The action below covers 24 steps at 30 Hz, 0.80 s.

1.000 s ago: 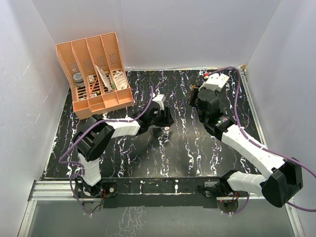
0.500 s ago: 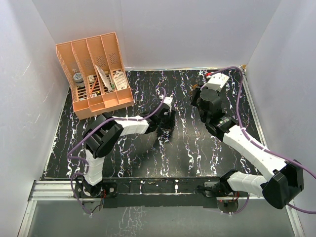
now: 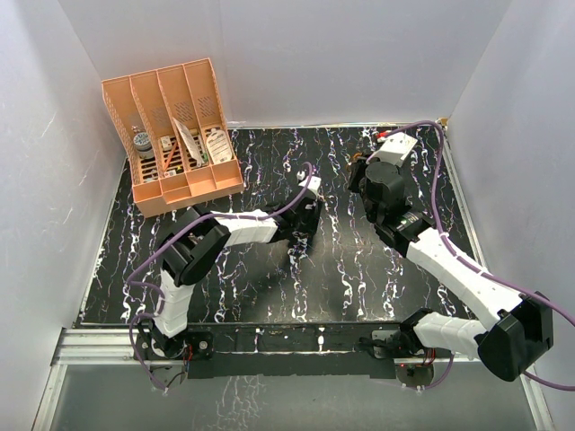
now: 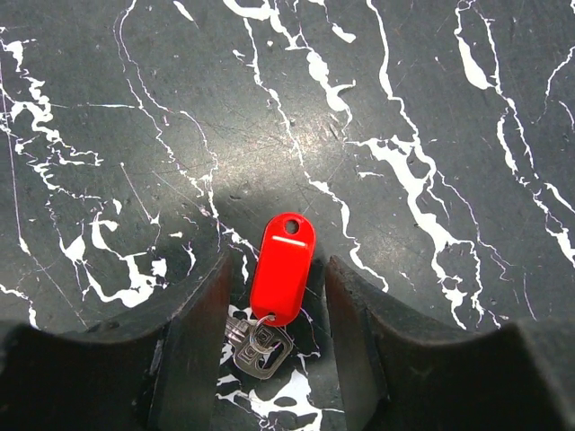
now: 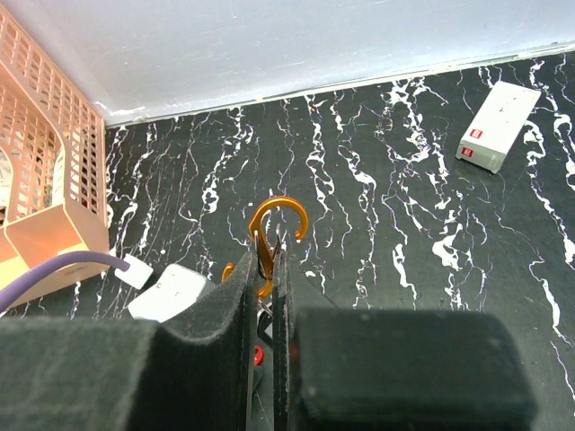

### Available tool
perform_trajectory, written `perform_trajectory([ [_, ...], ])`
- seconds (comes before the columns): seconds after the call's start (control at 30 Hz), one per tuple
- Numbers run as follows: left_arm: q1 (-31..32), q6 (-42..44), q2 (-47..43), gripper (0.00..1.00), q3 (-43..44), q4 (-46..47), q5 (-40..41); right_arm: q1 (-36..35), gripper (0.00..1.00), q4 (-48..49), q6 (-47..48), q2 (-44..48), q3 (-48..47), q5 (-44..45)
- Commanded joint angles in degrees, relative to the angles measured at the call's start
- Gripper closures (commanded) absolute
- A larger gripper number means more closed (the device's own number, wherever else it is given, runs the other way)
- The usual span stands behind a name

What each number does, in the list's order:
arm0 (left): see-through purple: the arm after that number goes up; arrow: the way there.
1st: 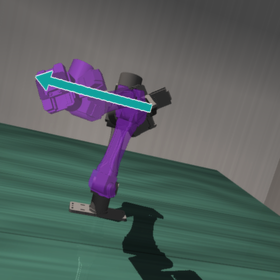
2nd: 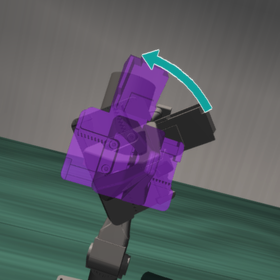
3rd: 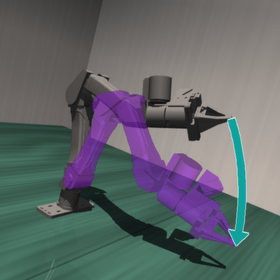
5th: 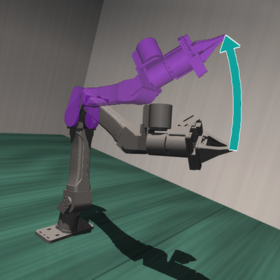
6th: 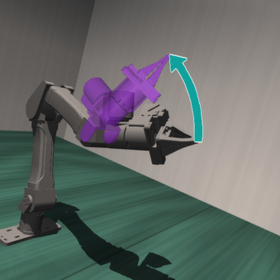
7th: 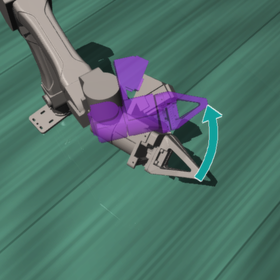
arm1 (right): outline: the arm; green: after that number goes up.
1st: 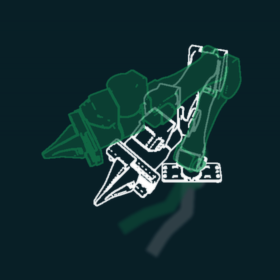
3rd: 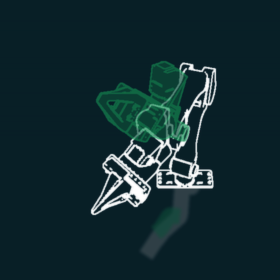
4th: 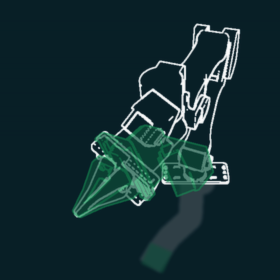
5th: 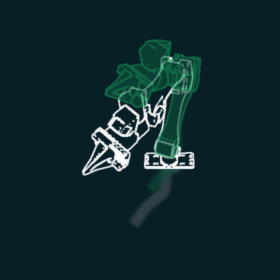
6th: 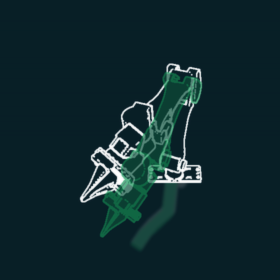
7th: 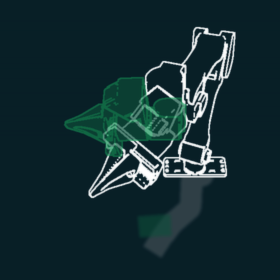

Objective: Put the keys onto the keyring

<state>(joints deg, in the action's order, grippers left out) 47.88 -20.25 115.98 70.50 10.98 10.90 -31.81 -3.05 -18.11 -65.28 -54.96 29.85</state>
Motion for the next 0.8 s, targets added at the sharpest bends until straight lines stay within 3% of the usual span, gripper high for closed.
perform_trajectory([
  [0.0,0.5,2.1,1.4,0.56,1.8,-2.0,2.5,0.5,1.0,1.8,0.3,1.7,-1.9,-0.2],
  [0.2,1.1,2.9,3.0,0.62,3.0,-2.8,3.5,0.8,1.0,1.8,0.3,1.9,-1.9,-0.2],
  [0.43,1.5,3.9,3.7,0.76,3.2,-3.6,5.1,1.1,1.0,1.7,0.3,2.1,-1.7,-0.4],
  [0.77,1.5,4.0,0.8,0.9,1.9,-3.9,6.2,1.4,1.0,1.4,0.2,2.5,-1.6,-0.5],
])
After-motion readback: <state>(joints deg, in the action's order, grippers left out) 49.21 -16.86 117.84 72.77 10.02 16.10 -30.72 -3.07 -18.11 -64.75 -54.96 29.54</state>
